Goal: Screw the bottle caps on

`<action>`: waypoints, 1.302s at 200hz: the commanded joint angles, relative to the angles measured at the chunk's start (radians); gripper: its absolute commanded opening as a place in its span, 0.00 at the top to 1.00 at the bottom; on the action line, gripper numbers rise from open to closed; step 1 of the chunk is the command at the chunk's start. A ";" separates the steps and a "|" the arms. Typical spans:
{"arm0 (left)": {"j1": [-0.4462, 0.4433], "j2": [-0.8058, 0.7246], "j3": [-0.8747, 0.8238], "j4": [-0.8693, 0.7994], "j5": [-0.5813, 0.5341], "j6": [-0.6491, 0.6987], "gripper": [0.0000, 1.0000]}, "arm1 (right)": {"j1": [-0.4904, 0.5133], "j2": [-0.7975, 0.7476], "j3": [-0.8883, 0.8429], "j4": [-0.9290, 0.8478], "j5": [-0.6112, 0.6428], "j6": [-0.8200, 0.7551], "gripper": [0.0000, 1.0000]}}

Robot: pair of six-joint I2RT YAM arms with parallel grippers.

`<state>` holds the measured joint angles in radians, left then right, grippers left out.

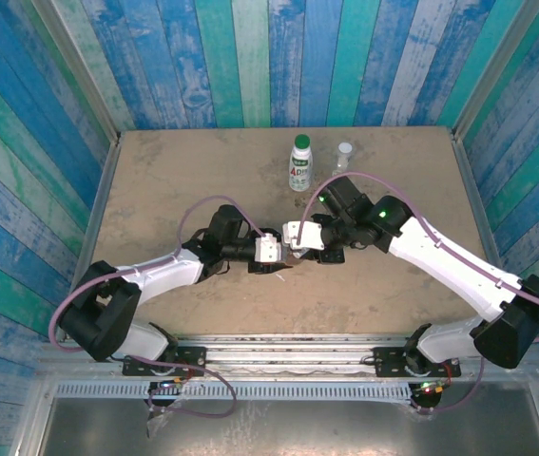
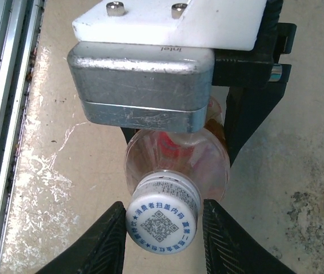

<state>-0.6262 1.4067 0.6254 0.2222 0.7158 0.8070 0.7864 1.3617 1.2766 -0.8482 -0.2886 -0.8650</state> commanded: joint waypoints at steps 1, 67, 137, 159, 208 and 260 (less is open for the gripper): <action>0.002 -0.065 0.020 -0.003 0.024 -0.004 0.49 | 0.005 0.007 0.023 -0.027 0.000 -0.012 0.60; 0.001 -0.076 0.018 0.038 0.017 -0.017 0.49 | 0.004 0.016 0.037 -0.023 0.014 0.029 0.84; 0.000 -0.028 -0.020 0.403 -0.347 0.000 0.49 | -0.008 -0.052 -0.042 0.265 0.088 0.593 0.91; -0.006 -0.015 -0.013 0.471 -0.433 0.038 0.50 | -0.021 -0.071 -0.079 0.374 0.129 0.873 0.95; -0.067 0.031 -0.004 0.519 -0.629 0.182 0.50 | -0.100 -0.082 -0.131 0.397 0.184 1.526 0.96; -0.045 0.008 -0.017 0.426 -0.428 0.118 0.48 | -0.105 -0.122 -0.146 0.424 0.095 1.100 0.48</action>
<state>-0.6800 1.4162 0.6044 0.6468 0.1631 0.9463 0.6910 1.2716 1.1412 -0.4458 -0.1802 0.4469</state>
